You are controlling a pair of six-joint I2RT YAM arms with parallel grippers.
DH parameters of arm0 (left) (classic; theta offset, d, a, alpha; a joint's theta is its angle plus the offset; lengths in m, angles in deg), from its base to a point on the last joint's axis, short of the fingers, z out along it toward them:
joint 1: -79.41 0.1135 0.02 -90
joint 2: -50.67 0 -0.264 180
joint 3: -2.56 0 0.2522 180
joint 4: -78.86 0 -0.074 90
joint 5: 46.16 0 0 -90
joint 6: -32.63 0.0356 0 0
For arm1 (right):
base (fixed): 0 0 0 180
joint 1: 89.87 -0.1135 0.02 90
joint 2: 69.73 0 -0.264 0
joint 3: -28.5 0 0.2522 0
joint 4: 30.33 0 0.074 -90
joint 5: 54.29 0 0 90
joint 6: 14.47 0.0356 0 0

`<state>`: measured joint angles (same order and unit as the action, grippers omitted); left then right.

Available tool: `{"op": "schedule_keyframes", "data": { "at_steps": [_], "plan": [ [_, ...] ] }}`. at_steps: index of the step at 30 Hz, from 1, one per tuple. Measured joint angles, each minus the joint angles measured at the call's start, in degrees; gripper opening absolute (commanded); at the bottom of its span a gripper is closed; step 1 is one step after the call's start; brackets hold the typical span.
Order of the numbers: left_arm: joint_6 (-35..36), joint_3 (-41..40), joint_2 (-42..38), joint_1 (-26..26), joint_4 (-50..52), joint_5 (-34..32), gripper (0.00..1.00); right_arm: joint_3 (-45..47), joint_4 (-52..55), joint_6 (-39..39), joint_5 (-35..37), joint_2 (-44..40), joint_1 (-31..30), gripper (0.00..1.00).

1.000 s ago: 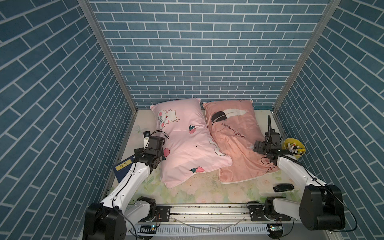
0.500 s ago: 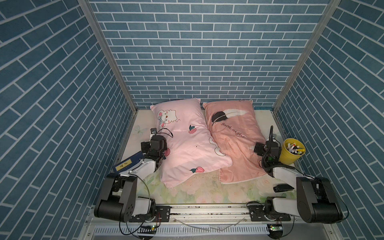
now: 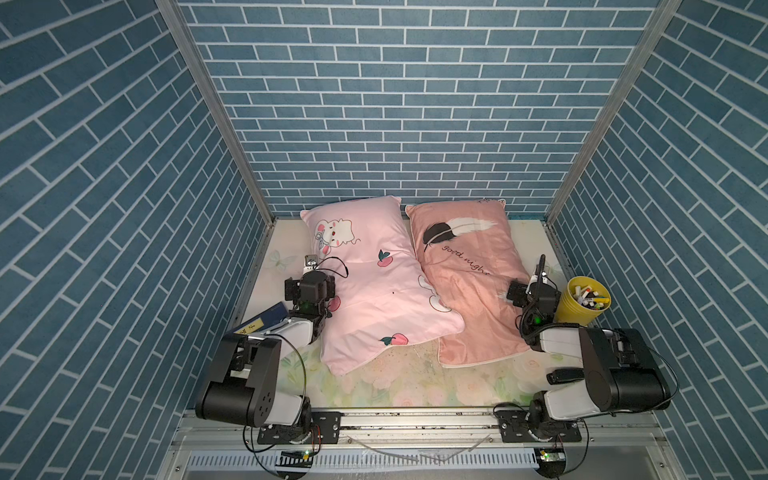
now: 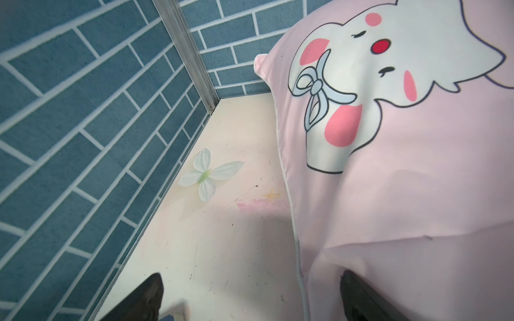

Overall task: Zip up pillowcases
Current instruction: Reset both arms

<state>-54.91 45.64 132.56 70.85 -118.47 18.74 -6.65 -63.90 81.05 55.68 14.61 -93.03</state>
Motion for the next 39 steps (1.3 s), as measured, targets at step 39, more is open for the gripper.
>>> {"op": "schedule_keyframes", "data": {
  "at_steps": [39],
  "plan": [
    [-0.13,-7.23,5.35,4.20,-21.49,8.50,1.00,0.33,-5.46,0.17,-7.50,3.26,3.54,0.99]
  ]
}}
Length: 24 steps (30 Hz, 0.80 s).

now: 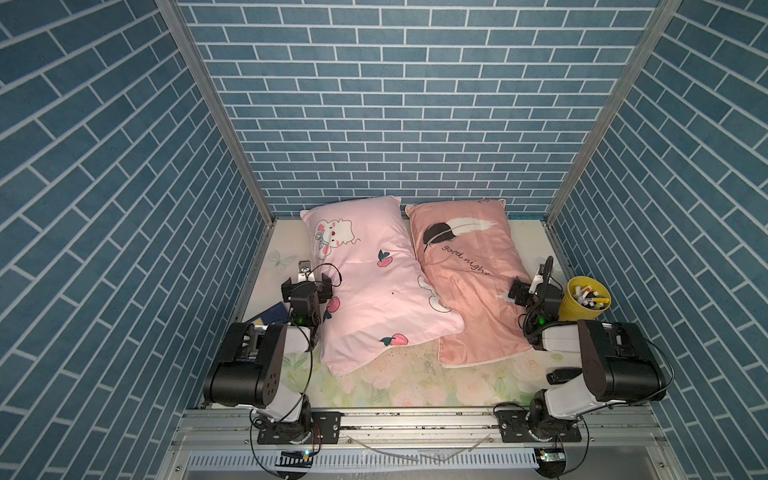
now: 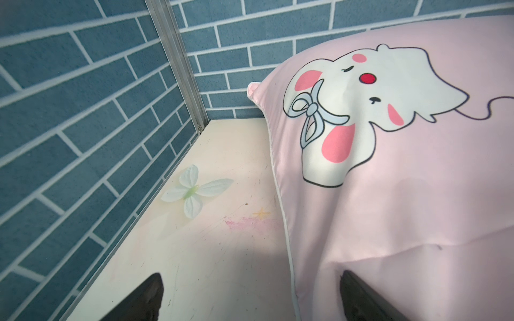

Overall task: Zip up pillowcases
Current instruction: Reset both arms

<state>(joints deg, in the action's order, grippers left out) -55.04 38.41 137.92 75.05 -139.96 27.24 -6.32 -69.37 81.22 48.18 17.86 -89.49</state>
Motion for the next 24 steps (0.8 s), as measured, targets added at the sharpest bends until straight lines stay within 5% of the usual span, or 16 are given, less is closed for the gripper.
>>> {"op": "schedule_keyframes", "data": {
  "at_steps": [4,5,7,9,11,12,13,14,15,17,24],
  "plan": [
    [0.00,0.00,0.00,0.00,0.00,0.00,0.96,0.00,0.02,0.02,0.11,0.00,0.00,0.99],
    [-0.26,0.00,0.00,0.02,-0.02,0.00,0.77,0.00,0.02,0.02,0.11,0.00,0.00,0.99],
    [-0.15,0.00,0.00,0.04,-0.11,0.17,0.01,0.00,0.02,0.02,0.13,0.00,0.00,0.99],
    [-0.13,-0.02,0.00,0.04,-0.02,0.37,0.00,0.00,0.02,0.02,0.13,0.00,0.00,0.93],
    [-0.11,-0.07,0.00,0.04,-0.02,0.42,0.00,-0.04,0.11,-0.26,-0.72,0.00,0.00,0.00],
    [0.24,-0.07,0.00,0.04,0.00,0.39,0.04,-0.04,0.22,-0.09,-1.97,0.00,0.07,0.00],
    [0.22,-0.09,0.00,0.04,0.00,0.42,0.38,-0.04,0.28,-0.11,-3.06,0.00,0.09,0.00],
    [0.46,-0.11,0.00,0.04,0.04,0.44,0.92,-0.04,0.39,-0.15,-4.04,0.00,0.17,0.00],
    [0.17,-0.17,0.00,0.04,0.02,0.46,1.00,-0.04,0.55,-0.15,-4.90,0.00,0.28,0.02],
    [0.15,-0.22,0.00,0.04,0.02,0.44,1.00,-0.04,0.85,0.20,-5.84,0.00,0.48,0.98],
    [0.13,-0.26,0.00,0.37,0.00,-0.04,1.00,-0.04,1.09,-0.24,-5.29,0.00,1.70,0.99]
  ]
}}
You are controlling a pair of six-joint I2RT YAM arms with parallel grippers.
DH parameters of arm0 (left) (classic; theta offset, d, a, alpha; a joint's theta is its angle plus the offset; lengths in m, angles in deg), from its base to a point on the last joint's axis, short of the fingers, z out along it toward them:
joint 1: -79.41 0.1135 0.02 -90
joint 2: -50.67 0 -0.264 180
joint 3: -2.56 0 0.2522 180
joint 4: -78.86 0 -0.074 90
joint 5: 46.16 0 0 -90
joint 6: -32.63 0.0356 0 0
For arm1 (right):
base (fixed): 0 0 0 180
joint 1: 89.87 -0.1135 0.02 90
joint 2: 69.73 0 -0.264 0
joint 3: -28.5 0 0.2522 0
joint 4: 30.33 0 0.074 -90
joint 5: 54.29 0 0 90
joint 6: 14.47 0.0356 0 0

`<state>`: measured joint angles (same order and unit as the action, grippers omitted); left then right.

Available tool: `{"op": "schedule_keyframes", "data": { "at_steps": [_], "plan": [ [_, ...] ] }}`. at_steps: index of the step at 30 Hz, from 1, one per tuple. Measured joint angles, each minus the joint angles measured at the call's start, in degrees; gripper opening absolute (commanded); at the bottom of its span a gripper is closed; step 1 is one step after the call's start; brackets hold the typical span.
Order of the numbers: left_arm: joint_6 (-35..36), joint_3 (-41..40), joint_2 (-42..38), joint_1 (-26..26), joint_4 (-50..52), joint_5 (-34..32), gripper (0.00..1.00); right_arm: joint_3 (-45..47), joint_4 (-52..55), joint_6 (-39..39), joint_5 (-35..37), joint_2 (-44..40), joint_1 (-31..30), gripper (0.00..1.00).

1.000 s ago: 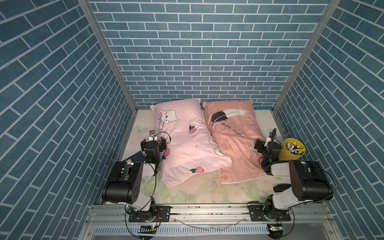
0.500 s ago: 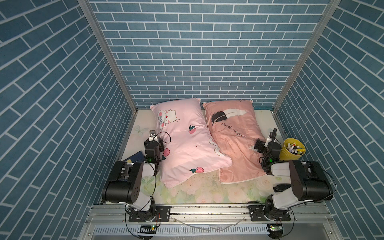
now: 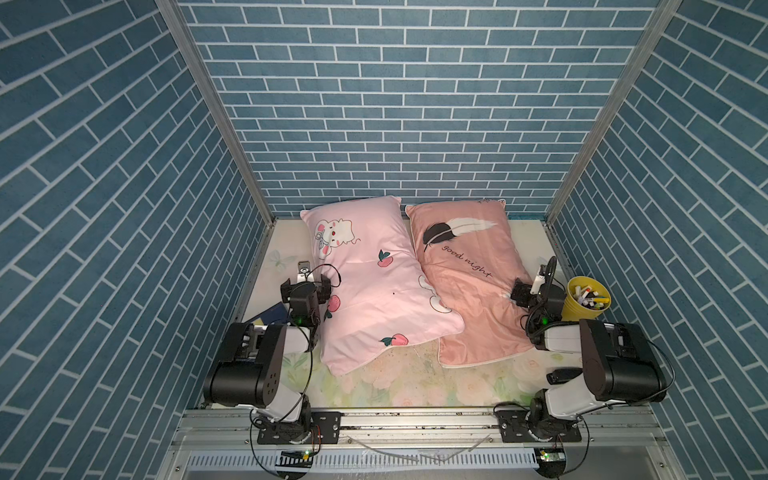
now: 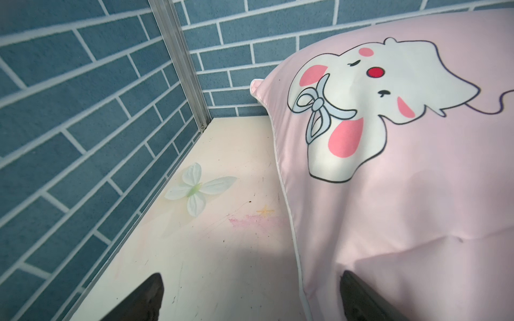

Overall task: Zip up pillowcases
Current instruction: Reset both arms

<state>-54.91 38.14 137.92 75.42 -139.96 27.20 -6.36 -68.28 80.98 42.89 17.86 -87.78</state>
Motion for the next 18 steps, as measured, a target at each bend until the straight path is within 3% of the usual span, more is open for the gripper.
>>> {"op": "schedule_keyframes", "data": {
  "at_steps": [18],
  "plan": [
    [0.13,-0.50,0.00,0.00,-0.66,0.22,1.00,0.00,0.02,0.00,0.09,0.00,0.00,0.99]
  ]
}}
